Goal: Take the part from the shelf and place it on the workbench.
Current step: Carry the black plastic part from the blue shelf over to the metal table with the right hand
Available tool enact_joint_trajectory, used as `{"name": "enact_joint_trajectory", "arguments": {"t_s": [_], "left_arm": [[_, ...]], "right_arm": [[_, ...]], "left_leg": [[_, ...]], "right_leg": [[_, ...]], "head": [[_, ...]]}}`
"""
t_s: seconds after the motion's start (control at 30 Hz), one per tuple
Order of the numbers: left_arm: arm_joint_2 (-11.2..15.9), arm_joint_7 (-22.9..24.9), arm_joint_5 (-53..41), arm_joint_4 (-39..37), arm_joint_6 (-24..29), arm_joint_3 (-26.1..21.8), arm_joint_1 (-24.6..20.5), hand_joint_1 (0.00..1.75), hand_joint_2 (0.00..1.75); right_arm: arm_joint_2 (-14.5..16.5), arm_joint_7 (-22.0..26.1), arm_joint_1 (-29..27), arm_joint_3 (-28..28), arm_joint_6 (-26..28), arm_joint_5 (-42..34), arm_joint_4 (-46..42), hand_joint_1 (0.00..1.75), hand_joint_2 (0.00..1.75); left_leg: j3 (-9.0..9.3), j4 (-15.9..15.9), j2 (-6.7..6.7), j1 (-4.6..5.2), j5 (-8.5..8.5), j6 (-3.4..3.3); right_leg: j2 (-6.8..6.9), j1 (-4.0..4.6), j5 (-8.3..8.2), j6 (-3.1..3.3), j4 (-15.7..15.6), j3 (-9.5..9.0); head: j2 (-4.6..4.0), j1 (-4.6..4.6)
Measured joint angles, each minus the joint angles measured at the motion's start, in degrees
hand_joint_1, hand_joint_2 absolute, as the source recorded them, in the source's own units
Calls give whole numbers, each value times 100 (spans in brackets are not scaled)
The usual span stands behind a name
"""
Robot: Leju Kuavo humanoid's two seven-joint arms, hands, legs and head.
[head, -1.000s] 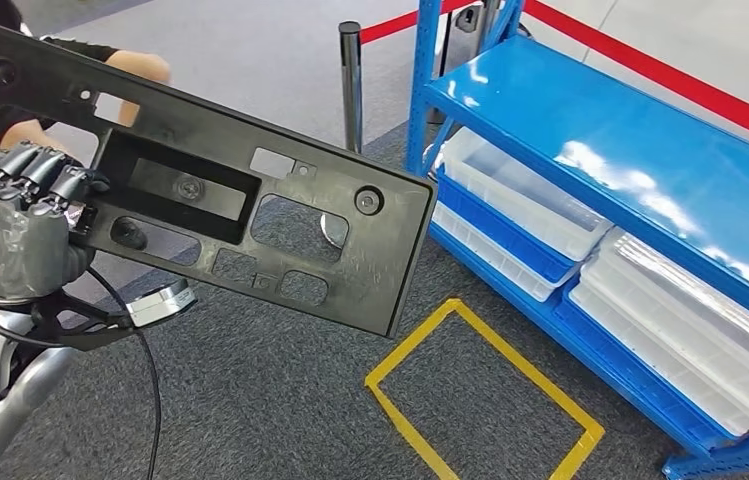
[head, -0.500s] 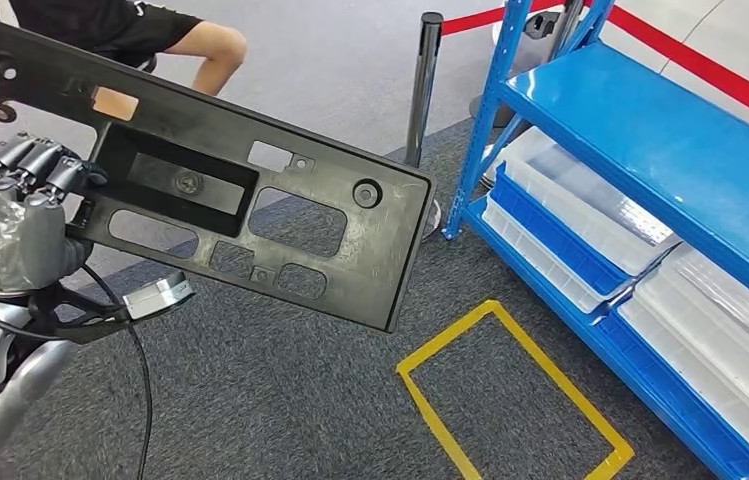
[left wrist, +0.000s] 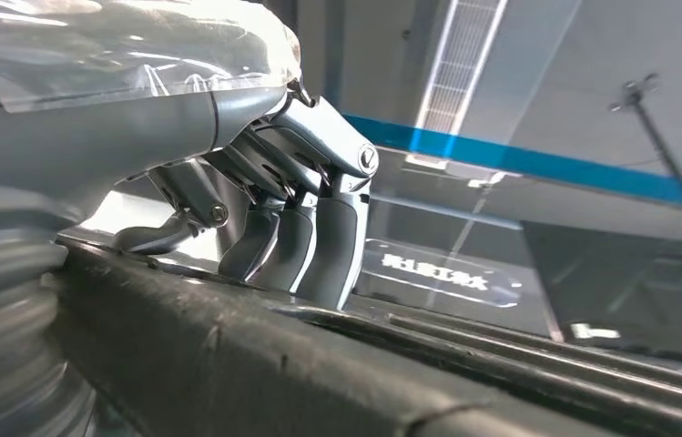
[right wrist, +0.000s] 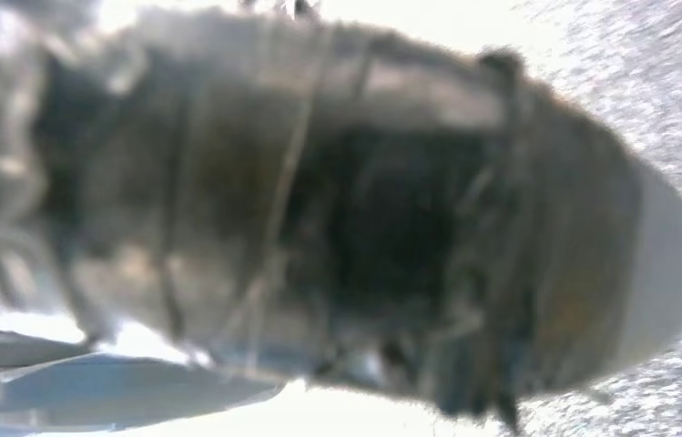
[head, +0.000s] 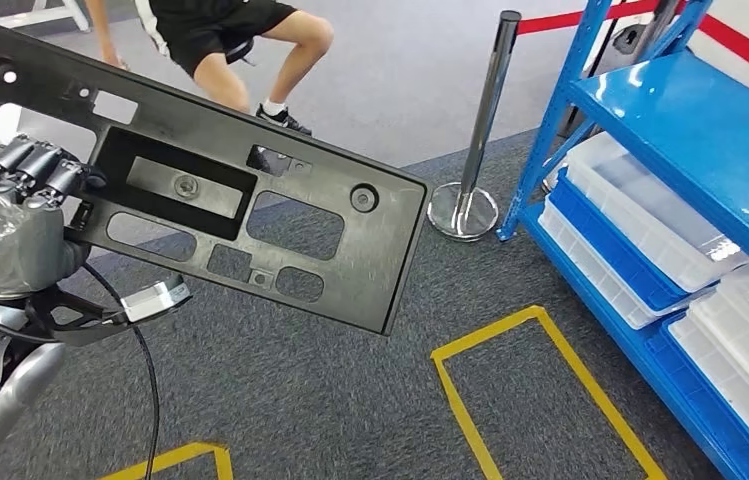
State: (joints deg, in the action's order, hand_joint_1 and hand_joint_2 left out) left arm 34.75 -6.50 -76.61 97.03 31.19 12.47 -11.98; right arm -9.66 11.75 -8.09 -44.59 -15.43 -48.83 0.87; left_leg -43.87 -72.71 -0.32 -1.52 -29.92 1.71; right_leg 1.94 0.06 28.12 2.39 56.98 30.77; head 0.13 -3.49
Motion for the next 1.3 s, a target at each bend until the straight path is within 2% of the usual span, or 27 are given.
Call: {"name": "enact_joint_trajectory", "arguments": {"t_s": [0.07, 0.1, 0.13, 0.2, 0.23, 0.27, 0.3, 0.33, 0.4, 0.43, 0.47, 0.5, 0.53, 0.57, 0.6, 0.67, 0.73, 0.8, 0.83, 0.9, 0.97, 1.03, 1.07, 1.1, 1.2, 1.23, 1.3], "left_arm": [[1, -36, 32, -2, 2, 19, 3, 175, 175], [2, -56, 48, -3, 4, 31, 3, 175, 175], [9, -69, 58, -2, 7, 41, 1, 175, 175], [30, -85, 77, -1, 14, 51, -13, 175, 175], [45, -86, 84, 0, 19, 52, -20, 175, 175], [62, -87, 91, 0, 23, 53, -23, 175, 175], [81, -87, 94, -1, 28, 53, -22, 175, 175], [97, -87, 96, -1, 31, 53, -23, 175, 175], [111, -89, 97, -1, 36, 57, -32, 175, 175], [109, -89, 98, -1, 39, 62, -36, 175, 175], [106, -98, 98, -1, 43, 69, -33, 175, 175], [106, -126, 98, -1, 51, 77, -28, 175, 175], [121, -176, 98, -1, 63, 85, -24, 175, 175], [148, -234, 99, -1, 79, 95, -22, 175, 175], [187, -288, 100, -1, 96, 104, -20, 175, 175], [263, -344, 100, -1, 133, 126, -24, 175, 175], [321, -375, 92, -1, 175, 151, -27, 175, 175], [393, -391, 72, -2, 190, 172, -22, 175, 175], [428, -385, 58, -3, 178, 178, -23, 175, 175], [469, -357, 19, -2, 149, 185, -53, 175, 175], [476, -333, -9, -2, 136, 189, -59, 175, 175], [476, -324, -20, -3, 137, 191, -28, 175, 175], [479, -324, -25, -3, 139, 192, -19, 175, 175], [485, -324, -29, -3, 142, 193, -18, 175, 175], [517, -323, -34, -2, 148, 196, -19, 175, 175], [526, -323, -34, -2, 149, 196, -17, 175, 175], [536, -326, -27, -1, 152, 201, -19, 175, 175]], "right_arm": [[0, 8, 0, 1, -2, 21, 0, 0, 0], [0, 11, 2, 2, -3, 27, 0, 0, 0], [0, 13, 4, 3, -5, 29, -1, 0, 0], [6, 16, 5, 4, -8, 29, -1, 0, 0], [9, 18, 8, 5, -8, 29, -2, 0, 0], [11, 19, 15, 5, -8, 29, -2, 0, 0], [11, 20, 27, 6, -8, 29, -2, 0, 0], [13, 20, 40, 7, -8, 29, -2, 0, 0], [20, 23, 49, 7, -10, 29, -3, 0, 0], [23, 24, 41, 8, -10, 29, -4, 0, 0], [25, 25, 28, 8, -10, 32, -4, 0, 0], [25, 26, 16, 9, -10, 40, -4, 0, 0], [23, 28, 7, 9, -16, 56, -4, 0, 0], [20, 32, 2, 10, -30, 78, -4, 0, 0], [17, 38, 0, 13, -50, 103, -4, 0, 0], [-1, 53, -3, 24, -90, 145, -2, 0, 0], [-24, 78, -13, 37, -105, 194, 1, 0, 0], [-51, 100, -21, 44, -106, 241, 2, 0, 0], [-63, 109, -21, 49, -103, 255, 2, 0, 0], [-73, 140, -26, 74, -97, 261, 2, 0, 0], [-73, 161, -38, 129, -97, 240, 2, 0, 0], [-72, 165, -43, 181, -99, 226, 2, 0, 0], [-72, 172, -43, 199, -99, 230, 2, 0, 0], [-72, 181, -42, 214, -101, 233, 2, 0, 0], [-75, 211, -38, 263, -109, 250, 3, 0, 0], [-77, 215, -37, 274, -111, 268, 4, 0, 0], [-84, 216, -37, 284, -110, 332, 3, 0, 0]], "left_leg": [[177, -246, 22, -14, 186, 17], [431, -43, 70, -11, 327, 7], [785, 348, 184, 8, 352, -16], [1463, 1259, 416, 84, 154, -101], [1637, 1550, 470, 130, 37, -152], [1686, 1693, 441, 166, 4, -207], [1673, 1744, 382, 168, 39, -266], [1651, 1777, 322, 168, 90, -324], [1598, 1824, 210, 147, 201, -431], [1546, 1812, 152, 151, 243, -461], [1487, 1791, 84, 153, 281, -476], [1423, 1763, 5, 155, 313, -475], [1360, 1727, -80, 155, 337, -470], [1304, 1685, -163, 154, 352, -462], [1257, 1638, -244, 150, 357, -454], [1168, 1532, -383, 150, 355, -430], [1072, 1460, -516, 135, 372, -368], [1006, 1457, -653, 109, 414, -279], [978, 1437, -630, 103, 404, -247], [825, 1160, -375, 104, 211, -197], [522, 482, -94, 76, -160, -146], [318, -41, -20, 33, -329, -98], [359, -14, -9, 12, -257, -80], [514, 239, 1, -8, -92, -66], [1090, 1289, 38, -14, 276, -60], [1157, 1443, 43, -5, 286, -71], [1160, 1496, 38, 16, 289, -99]], "right_leg": [[192, 34, -92, -11, 20, 170], [281, 49, -138, -18, 33, 236], [366, 62, -177, -30, 47, 285], [517, 72, -243, -73, 78, 328], [588, 62, -271, -103, 85, 331], [660, 49, -300, -137, 87, 327], [701, 34, -313, -172, 93, 330], [621, 10, -274, -205, 139, 345], [233, -30, 28, -251, 523, 499], [10, -48, 261, -267, 874, 636], [-115, -51, 475, -279, 1263, 789], [-172, -50, 611, -291, 1580, 902], [-192, -49, 632, -298, 1713, 926], [-204, -50, 546, -297, 1626, 841], [-242, -54, 376, -289, 1323, 648], [-491, -77, 111, -256, 557, 225], [-682, -82, 66, -234, 213, 63], [-595, -73, 50, -200, 175, 64], [-522, -78, 24, -169, 133, 52], [-381, -95, -32, -99, 47, 36], [-262, -82, -53, -75, 26, 47], [-157, -76, -54, -78, 33, 61], [-117, -76, -51, -82, 39, 62], [-86, -79, -45, -92, 46, 59], [-38, -73, -22, -172, 88, 69], [-33, -62, -12, -199, 112, 86], [-38, -52, -27, -177, 126, 119]], "head": [[0, -3], [0, -3], [0, -3], [0, 2], [0, 2], [0, 4], [0, 2], [0, 4], [0, 11], [0, 14], [0, 15], [0, 16], [0, 16], [0, 16], [0, 16], [0, 14], [0, 12], [0, 12], [0, 10], [0, -8], [0, -23], [0, -25], [0, -24], [0, -25], [1, -23], [1, -21], [1, -16]]}}
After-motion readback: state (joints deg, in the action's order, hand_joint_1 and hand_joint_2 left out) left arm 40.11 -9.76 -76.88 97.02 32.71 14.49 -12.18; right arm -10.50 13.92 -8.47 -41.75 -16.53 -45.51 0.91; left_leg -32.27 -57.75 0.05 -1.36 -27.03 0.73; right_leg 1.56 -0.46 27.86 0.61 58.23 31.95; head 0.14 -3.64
